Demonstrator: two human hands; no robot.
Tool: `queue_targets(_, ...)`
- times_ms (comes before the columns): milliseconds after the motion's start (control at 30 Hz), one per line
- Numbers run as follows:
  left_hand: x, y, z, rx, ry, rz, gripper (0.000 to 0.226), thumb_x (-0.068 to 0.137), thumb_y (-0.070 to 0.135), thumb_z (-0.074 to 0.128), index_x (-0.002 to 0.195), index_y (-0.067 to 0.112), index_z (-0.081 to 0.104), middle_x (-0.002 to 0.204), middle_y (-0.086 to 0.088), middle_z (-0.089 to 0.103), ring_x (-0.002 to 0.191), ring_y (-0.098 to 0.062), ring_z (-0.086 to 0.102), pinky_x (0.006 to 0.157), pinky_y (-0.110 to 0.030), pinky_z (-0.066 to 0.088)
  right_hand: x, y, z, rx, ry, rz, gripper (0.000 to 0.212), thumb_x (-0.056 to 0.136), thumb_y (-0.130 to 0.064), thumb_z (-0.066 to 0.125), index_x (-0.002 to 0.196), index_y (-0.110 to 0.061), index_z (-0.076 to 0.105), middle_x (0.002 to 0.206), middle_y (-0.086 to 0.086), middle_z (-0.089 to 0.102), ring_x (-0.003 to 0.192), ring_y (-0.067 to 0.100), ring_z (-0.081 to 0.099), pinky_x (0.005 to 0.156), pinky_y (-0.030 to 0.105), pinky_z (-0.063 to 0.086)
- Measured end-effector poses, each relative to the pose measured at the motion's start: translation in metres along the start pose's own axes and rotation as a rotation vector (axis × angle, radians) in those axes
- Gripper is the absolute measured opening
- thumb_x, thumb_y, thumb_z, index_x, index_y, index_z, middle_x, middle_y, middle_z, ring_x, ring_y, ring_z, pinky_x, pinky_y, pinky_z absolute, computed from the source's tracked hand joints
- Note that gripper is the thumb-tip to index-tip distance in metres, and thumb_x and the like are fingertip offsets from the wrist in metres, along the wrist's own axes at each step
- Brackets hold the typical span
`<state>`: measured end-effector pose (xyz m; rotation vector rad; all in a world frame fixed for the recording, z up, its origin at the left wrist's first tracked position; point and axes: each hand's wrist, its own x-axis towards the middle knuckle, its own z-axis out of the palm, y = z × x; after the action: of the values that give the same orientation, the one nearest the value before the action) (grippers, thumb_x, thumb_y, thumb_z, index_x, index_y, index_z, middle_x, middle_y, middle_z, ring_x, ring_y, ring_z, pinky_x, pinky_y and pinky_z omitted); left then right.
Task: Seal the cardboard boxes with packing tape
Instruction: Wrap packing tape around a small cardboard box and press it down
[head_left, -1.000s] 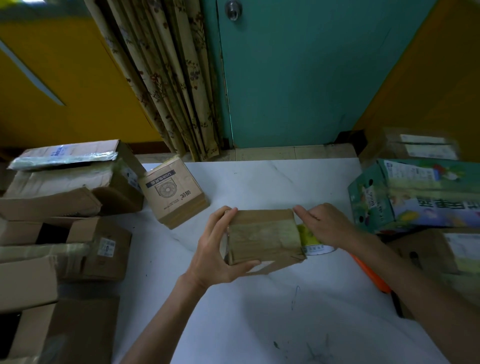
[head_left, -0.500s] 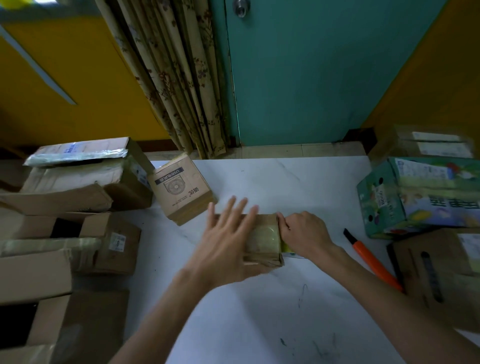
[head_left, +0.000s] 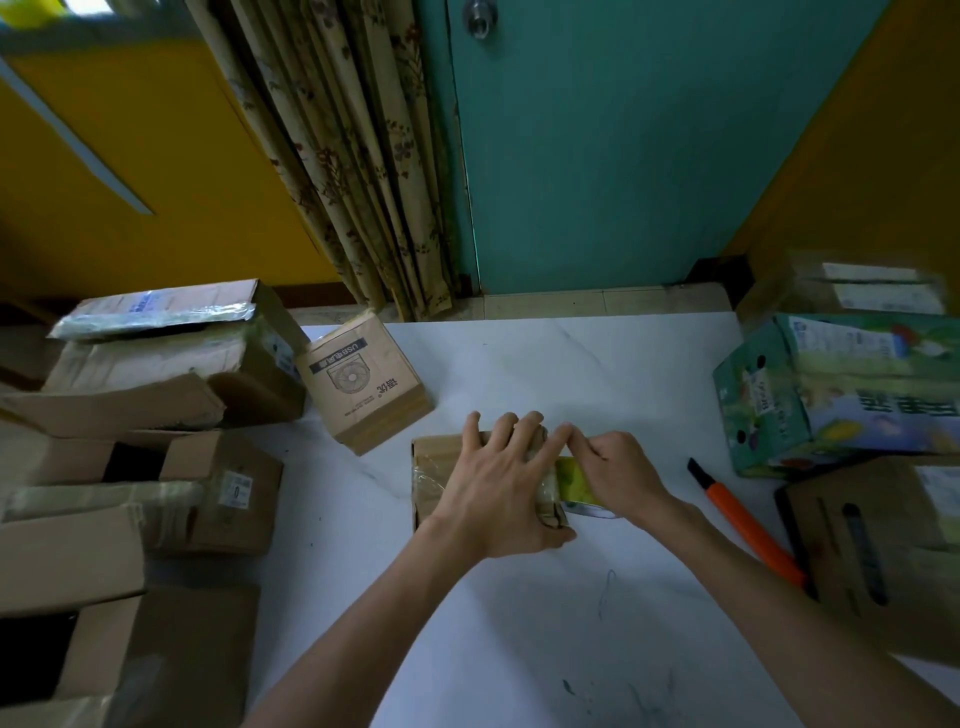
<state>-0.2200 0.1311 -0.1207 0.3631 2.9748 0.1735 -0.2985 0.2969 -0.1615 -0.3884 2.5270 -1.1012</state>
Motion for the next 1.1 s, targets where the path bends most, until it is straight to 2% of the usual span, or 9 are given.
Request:
queue_targets(200, 0.0, 0.005, 0.001, -0.012, 0.039, 0.007, 0.1, 0.064, 0.077, 0.059, 0.146, 0.024, 0.038, 0.13, -0.004, 0.047, 0.115, -0.028, 0.048, 0.107, -0.057, 0.031, 0.012, 0.0, 0.009, -0.356, -0.128, -0.097, 0.065, 0.1, -0.049, 0.017, 0.053, -0.013, 0.044, 0.049, 0.0, 0.046, 0.045, 0.015, 0.044, 0.047, 0.03, 0.029)
queue_targets(267, -0.001, 0.004, 0.001, -0.015, 0.043, 0.001, 0.099, 0.064, 0.076, 0.058, 0.146, 0.024, 0.038, 0.13, -0.004, 0.046, 0.115, -0.027, 0.047, 0.108, -0.056, 0.03, 0.014, 0.002, 0.014, -0.394, -0.104, -0.104, 0.065, 0.103, -0.044, 0.02, 0.055, -0.011, 0.047, 0.051, 0.001, 0.048, 0.048, 0.018, 0.047, 0.047, 0.029, 0.028)
queue_targets(467, -0.002, -0.001, -0.001, -0.029, 0.051, 0.011, 0.099, 0.066, 0.077, 0.059, 0.148, 0.028, 0.037, 0.129, -0.003, 0.046, 0.113, -0.026, 0.046, 0.103, -0.05, 0.034, 0.017, 0.009, 0.009, -0.224, -0.124, -0.014, 0.066, 0.107, -0.043, 0.027, 0.05, -0.012, 0.039, 0.049, 0.003, 0.042, 0.047, 0.014, 0.04, 0.049, 0.03, 0.03)
queue_targets(633, -0.001, -0.001, 0.001, -0.024, 0.075, 0.031, 0.095, 0.064, 0.078, 0.061, 0.143, 0.027, 0.046, 0.127, -0.003, 0.049, 0.112, -0.026, 0.049, 0.099, -0.047, 0.037, 0.009, 0.025, 0.005, -0.101, -0.086, 0.03, 0.064, 0.105, -0.047, 0.03, 0.054, -0.01, 0.044, 0.048, 0.005, 0.04, 0.048, 0.017, 0.041, 0.052, 0.033, 0.03)
queue_targets(700, -0.002, -0.001, 0.002, -0.022, 0.074, 0.03, 0.096, 0.063, 0.077, 0.061, 0.143, 0.027, 0.046, 0.127, -0.003, 0.05, 0.112, -0.026, 0.049, 0.099, -0.046, 0.036, 0.011, 0.026, 0.01, -0.272, -0.13, 0.021, 0.056, 0.107, -0.039, 0.028, 0.076, -0.006, 0.061, 0.058, 0.006, 0.05, 0.059, 0.023, 0.05, 0.055, 0.032, 0.031)
queue_targets(767, -0.005, -0.001, 0.002, -0.033, 0.083, 0.033, 0.096, 0.062, 0.077, 0.063, 0.143, 0.027, 0.048, 0.128, -0.003, 0.05, 0.112, -0.026, 0.05, 0.099, -0.046, 0.037, 0.015, 0.033, 0.014, -0.398, -0.156, 0.09, 0.042, 0.108, -0.031, 0.025, 0.116, -0.008, 0.059, 0.079, 0.01, 0.057, 0.075, 0.026, 0.053, 0.064, 0.032, 0.036)
queue_targets(833, -0.005, -0.002, 0.002, -0.034, 0.083, 0.042, 0.096, 0.061, 0.077, 0.064, 0.142, 0.027, 0.048, 0.13, -0.004, 0.051, 0.114, -0.027, 0.05, 0.1, -0.046, 0.037, 0.013, 0.046, 0.011, -0.433, -0.174, 0.187, 0.048, 0.108, -0.036, 0.021, 0.104, -0.007, 0.06, 0.084, 0.01, 0.055, 0.081, 0.025, 0.053, 0.072, 0.034, 0.041)
queue_targets(933, -0.003, 0.0, 0.001, -0.023, 0.067, 0.05, 0.097, 0.062, 0.077, 0.064, 0.143, 0.026, 0.048, 0.132, -0.006, 0.051, 0.118, -0.027, 0.049, 0.101, -0.047, 0.035, 0.009, 0.069, 0.013, -0.36, -0.037, 0.216, 0.065, 0.106, -0.041, 0.025, 0.056, -0.007, 0.047, 0.059, 0.009, 0.051, 0.069, 0.03, 0.059, 0.063, 0.036, 0.04)
queue_targets(1100, -0.004, -0.004, 0.0, -0.039, 0.07, 0.053, 0.097, 0.061, 0.078, 0.065, 0.143, 0.027, 0.049, 0.133, -0.005, 0.051, 0.118, -0.027, 0.05, 0.101, -0.046, 0.035, 0.012, 0.069, 0.024, -0.335, 0.013, 0.192, 0.066, 0.106, -0.041, 0.029, 0.052, -0.007, 0.043, 0.06, 0.012, 0.055, 0.066, 0.03, 0.057, 0.062, 0.036, 0.039)
